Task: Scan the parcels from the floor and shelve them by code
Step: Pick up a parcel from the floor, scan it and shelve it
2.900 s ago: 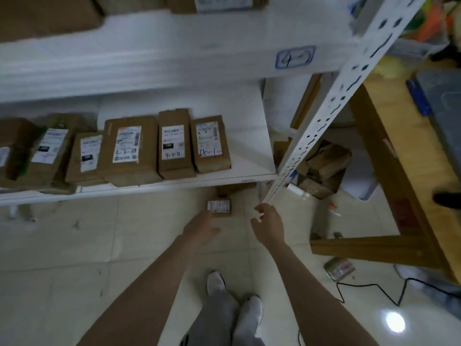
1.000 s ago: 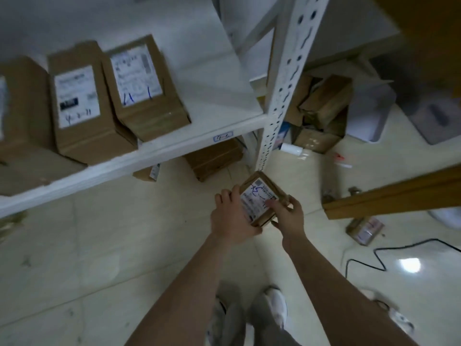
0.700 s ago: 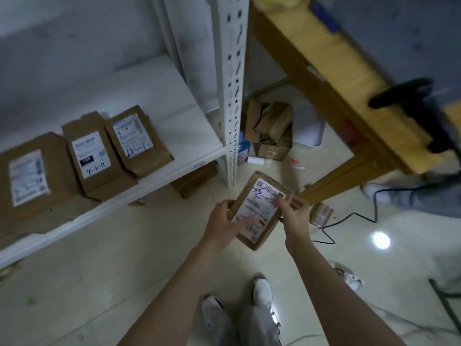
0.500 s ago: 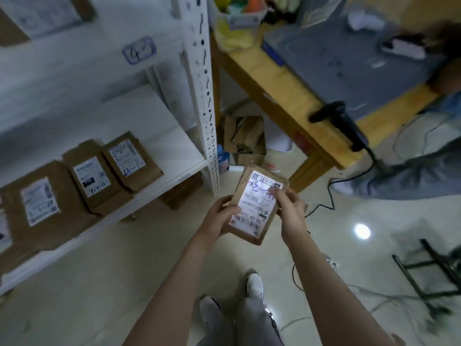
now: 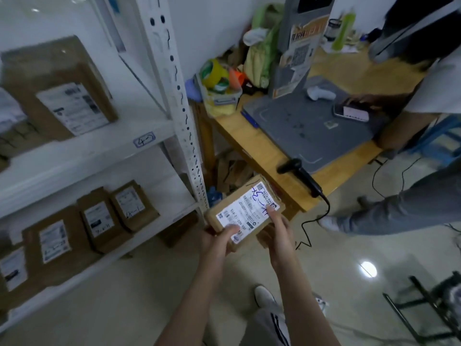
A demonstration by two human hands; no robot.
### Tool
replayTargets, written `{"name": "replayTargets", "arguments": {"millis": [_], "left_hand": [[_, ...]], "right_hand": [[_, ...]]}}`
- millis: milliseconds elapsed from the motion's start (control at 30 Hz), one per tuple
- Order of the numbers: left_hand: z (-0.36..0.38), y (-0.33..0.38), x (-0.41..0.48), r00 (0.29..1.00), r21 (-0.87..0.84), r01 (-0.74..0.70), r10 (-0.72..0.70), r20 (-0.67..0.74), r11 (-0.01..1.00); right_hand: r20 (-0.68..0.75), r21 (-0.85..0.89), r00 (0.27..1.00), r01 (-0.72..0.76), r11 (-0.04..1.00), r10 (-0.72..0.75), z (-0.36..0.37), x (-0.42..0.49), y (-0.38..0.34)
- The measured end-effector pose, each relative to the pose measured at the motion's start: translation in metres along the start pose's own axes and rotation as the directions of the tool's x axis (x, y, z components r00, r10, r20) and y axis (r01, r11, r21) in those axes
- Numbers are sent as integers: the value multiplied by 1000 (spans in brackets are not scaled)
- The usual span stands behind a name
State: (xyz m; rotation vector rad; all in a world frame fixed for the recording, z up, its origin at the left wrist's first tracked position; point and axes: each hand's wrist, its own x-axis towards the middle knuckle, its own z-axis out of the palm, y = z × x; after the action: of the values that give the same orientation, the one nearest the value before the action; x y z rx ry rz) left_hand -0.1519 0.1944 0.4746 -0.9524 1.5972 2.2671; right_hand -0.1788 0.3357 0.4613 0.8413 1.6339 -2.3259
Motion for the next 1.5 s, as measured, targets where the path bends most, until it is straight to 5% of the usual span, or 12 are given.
{"name": "replayTargets", "arguments": {"millis": [233, 433, 567, 633, 700, 933, 1067, 1233, 1500], "left_hand": [[77, 34, 44, 978, -106, -136, 117, -172, 985], [149, 35, 59, 937, -187, -257, 197, -288, 948], [163, 43, 69, 900, -179, -274, 186, -394, 945], [163, 49, 71, 887, -174, -281, 187, -422, 944], [161, 55, 69, 867, -167, -290, 185, -463, 942], [143, 56, 67, 841, -209, -286, 140, -523, 935], [133, 60, 62, 845, -194, -283, 149, -513, 939], [116, 52, 55, 823, -202, -295, 141, -550, 934], [75, 51, 49, 792, -246, -356, 151, -591, 901]], "right_hand": [[154, -76, 983, -92, 993, 103, -30, 74, -81], [295, -306, 937, -92, 947, 187, -46, 116, -125], [38, -367, 999, 5, 930, 10, -68, 149, -129], [-128, -498, 970, 116, 860, -205, -80, 163, -132], [-140, -681, 948, 117, 723, -285, -89, 181, -129], [39, -875, 998, 62, 481, -57, -83, 219, -108], [61, -850, 998, 45, 524, 14, -84, 222, -106], [246, -694, 966, 236, 680, -84, -72, 181, -112], [666, -474, 740, 514, 715, -91, -37, 115, -135]]}}
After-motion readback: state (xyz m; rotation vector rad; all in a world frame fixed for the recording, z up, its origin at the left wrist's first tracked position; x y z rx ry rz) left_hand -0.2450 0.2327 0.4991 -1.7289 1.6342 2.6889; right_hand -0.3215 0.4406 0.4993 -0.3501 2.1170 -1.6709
